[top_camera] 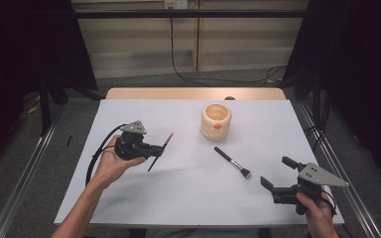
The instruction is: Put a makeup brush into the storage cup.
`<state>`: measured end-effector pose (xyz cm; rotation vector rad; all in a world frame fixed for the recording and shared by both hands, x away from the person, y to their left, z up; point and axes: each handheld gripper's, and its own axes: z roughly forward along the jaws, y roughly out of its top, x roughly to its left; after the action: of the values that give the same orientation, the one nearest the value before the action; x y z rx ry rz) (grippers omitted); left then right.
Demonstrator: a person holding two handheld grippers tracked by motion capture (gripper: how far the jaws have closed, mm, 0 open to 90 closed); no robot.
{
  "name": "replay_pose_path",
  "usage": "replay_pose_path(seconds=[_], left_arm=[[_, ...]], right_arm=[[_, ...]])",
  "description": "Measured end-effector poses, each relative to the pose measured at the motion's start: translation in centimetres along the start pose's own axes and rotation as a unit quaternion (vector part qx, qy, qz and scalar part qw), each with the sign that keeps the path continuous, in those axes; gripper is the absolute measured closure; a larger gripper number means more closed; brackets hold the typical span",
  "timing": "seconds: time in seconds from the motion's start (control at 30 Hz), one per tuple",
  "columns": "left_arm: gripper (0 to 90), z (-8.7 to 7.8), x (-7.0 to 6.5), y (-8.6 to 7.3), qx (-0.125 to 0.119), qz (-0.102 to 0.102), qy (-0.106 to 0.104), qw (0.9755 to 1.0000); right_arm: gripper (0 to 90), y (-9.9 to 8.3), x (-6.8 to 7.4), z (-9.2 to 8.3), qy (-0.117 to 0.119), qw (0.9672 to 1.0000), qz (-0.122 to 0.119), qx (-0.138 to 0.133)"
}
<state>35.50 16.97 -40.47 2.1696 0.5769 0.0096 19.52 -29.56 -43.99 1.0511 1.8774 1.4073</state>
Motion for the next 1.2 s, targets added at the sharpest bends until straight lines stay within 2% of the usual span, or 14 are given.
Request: replay_pose_path(seconds=[0.07, 0.13, 0.3, 0.5, 0.67, 0.77, 0.9, 1.0, 1.13, 1.2], left_arm=[[83.9, 0.2, -0.2, -0.3, -0.01, 0.002, 0.007, 0.9999], [83.9, 0.5, -0.3, -0.6, -0.027, -0.003, 0.006, 0.9996], [83.9, 0.2, -0.5, -1.0, -0.06, 0.004, 0.027, 0.9978], [83.9, -0.8, -0.8, -0.7, -0.112, -0.005, 0.041, 0.9929], [83.9, -1.1, -1.5, -0.6, -0.151, 0.002, 0.051, 0.9873], [83.9, -1.3, -1.8, -0.8, -0.166, 0.007, 0.051, 0.9848], [84.0, -1.7, -2.2, -1.0, -0.177, 0.004, 0.048, 0.9831], [83.9, -1.8, -2.5, -1.4, -0.2, -0.004, 0.042, 0.9789], [83.9, -1.5, -2.7, -1.6, -0.202, 0.004, 0.042, 0.9785], [83.9, -1.4, -2.8, -1.8, -0.209, 0.002, 0.043, 0.9771]], right_arm=[[0.0, 0.0, 0.0, 0.0, 0.001, 1.0, 0.0, 0.0], [0.0, 0.0, 0.0, 0.0, 0.002, 1.0, 0.0, 0.0], [0.0, 0.0, 0.1, 0.0, 0.001, 1.0, -0.001, 0.001], [0.0, 0.0, 0.0, 0.0, 0.002, 1.0, 0.0, 0.0], [0.0, 0.0, -0.1, -0.1, 0.005, 1.0, 0.001, -0.001], [0.0, 0.0, -0.1, 0.0, 0.007, 1.0, 0.002, -0.002], [0.0, 0.0, 0.0, -0.1, 0.005, 1.0, 0.001, -0.003], [0.0, 0.0, 0.0, -0.1, 0.006, 1.0, 0.001, -0.003], [0.0, 0.0, -0.1, -0.1, 0.005, 0.9999, 0.008, -0.01], [0.0, 0.0, 0.0, -0.1, 0.005, 0.9998, 0.014, -0.014]])
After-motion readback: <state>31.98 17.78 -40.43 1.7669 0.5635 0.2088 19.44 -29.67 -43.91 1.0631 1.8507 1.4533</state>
